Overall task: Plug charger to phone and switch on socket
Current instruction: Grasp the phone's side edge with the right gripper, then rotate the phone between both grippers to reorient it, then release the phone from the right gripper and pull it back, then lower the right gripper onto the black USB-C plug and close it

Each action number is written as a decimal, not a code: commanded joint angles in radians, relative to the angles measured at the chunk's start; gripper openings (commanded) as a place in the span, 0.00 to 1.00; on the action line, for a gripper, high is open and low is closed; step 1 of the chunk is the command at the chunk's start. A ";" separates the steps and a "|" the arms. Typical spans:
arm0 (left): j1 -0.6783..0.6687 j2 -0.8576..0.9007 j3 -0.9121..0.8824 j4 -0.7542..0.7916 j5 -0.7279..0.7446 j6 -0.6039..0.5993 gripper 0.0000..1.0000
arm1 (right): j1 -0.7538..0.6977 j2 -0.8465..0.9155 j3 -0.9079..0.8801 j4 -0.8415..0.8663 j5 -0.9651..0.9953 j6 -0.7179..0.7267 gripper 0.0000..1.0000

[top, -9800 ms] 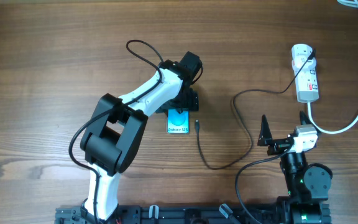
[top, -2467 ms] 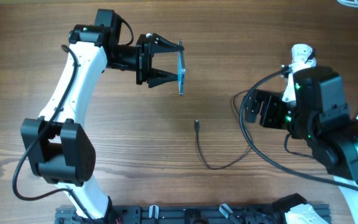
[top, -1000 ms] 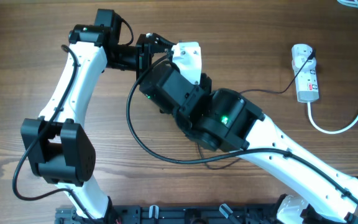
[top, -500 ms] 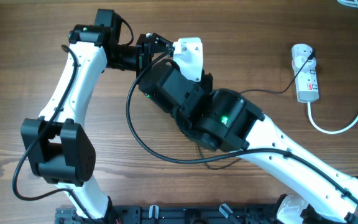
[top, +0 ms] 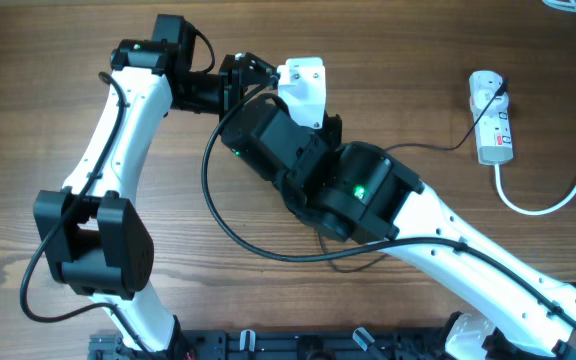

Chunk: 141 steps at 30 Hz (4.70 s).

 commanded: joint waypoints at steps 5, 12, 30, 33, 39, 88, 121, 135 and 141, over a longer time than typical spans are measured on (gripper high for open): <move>0.000 -0.027 0.025 0.003 0.056 -0.010 0.71 | -0.003 0.019 0.024 0.004 0.035 -0.002 0.07; 0.000 -0.027 0.025 0.003 0.056 -0.010 0.71 | -0.003 0.019 0.024 0.004 0.035 0.015 0.05; 0.000 -0.027 0.025 0.003 0.054 -0.011 0.91 | -0.003 -0.004 0.024 -0.005 0.147 1.155 0.04; 0.000 -0.027 0.025 0.003 0.054 -0.011 0.74 | -0.003 -0.004 0.024 -0.019 0.147 1.288 0.04; 0.000 -0.027 0.025 0.003 0.053 -0.014 0.48 | -0.003 -0.004 0.024 -0.018 0.147 1.321 0.04; 0.000 -0.027 0.025 0.003 0.048 -0.068 0.04 | -0.003 -0.010 0.024 -0.032 0.138 1.229 0.81; 0.095 -0.027 0.025 -0.035 -0.069 0.137 0.04 | -0.484 -0.161 -0.168 -0.429 -0.244 0.232 1.00; 0.201 -0.027 0.025 -0.015 -0.137 0.089 0.04 | -0.489 -0.161 -0.542 -0.077 -0.712 -0.103 0.86; 0.256 -0.027 0.025 -0.015 -0.269 0.089 0.04 | -0.436 -0.138 -0.660 0.051 -0.721 -0.119 0.71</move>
